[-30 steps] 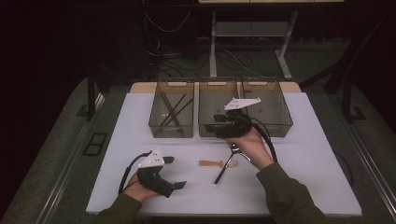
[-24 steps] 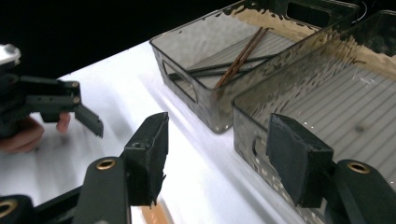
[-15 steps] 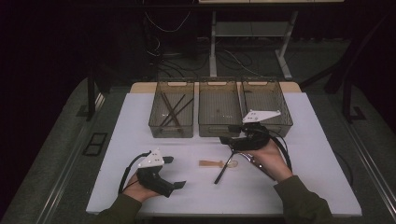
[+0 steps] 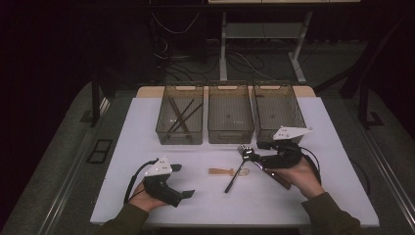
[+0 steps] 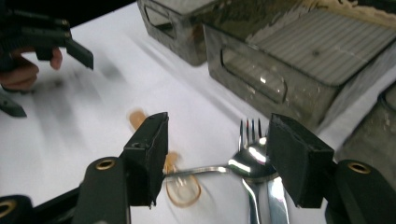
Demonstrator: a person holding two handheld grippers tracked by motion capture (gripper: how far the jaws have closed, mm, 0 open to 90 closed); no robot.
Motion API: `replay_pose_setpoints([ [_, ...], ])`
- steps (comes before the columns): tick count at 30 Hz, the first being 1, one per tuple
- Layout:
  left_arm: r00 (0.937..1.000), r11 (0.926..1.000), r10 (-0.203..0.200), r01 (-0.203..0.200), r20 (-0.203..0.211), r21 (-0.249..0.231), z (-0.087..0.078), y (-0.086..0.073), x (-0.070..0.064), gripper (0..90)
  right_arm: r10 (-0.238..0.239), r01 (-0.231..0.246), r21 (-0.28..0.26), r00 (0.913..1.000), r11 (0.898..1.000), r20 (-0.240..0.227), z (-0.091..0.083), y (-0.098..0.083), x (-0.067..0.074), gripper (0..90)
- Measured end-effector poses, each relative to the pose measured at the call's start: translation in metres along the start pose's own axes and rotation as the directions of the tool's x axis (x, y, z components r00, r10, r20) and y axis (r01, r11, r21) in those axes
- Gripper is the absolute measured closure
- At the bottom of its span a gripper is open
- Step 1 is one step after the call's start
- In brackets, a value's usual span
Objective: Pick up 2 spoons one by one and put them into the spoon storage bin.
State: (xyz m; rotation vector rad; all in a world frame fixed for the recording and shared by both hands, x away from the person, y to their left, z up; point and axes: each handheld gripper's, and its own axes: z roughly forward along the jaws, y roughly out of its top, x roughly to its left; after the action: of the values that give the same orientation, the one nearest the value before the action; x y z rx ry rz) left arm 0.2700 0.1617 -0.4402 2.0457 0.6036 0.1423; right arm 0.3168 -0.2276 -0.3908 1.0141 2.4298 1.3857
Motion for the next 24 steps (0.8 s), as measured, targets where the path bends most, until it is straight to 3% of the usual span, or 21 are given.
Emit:
replay_pose_setpoints([
  [7,1.0000,1.0000,0.002,-0.002,-0.004,0.003,0.000,0.000,0.000,0.0,0.007,-0.007,0.006,0.9999,1.000,0.010,-0.009,-0.022,-0.001,35.9],
  [13,1.0000,1.0000,0.000,0.000,-0.007,0.002,0.001,0.000,0.000,0.0,0.040,-0.038,-0.041,0.9987,0.998,0.033,-0.016,-0.042,-0.002,27.6],
  [20,1.0000,1.0000,-0.001,0.001,-0.007,0.003,0.001,0.000,-0.001,0.0,0.024,-0.022,-0.053,0.9988,0.998,0.043,-0.027,-0.065,-0.001,19.7],
  [24,0.9996,1.0000,-0.002,0.002,-0.030,0.001,0.001,0.002,0.000,0.0,0.028,-0.026,-0.048,0.9985,0.999,0.047,-0.031,-0.075,-0.001,17.8],
])
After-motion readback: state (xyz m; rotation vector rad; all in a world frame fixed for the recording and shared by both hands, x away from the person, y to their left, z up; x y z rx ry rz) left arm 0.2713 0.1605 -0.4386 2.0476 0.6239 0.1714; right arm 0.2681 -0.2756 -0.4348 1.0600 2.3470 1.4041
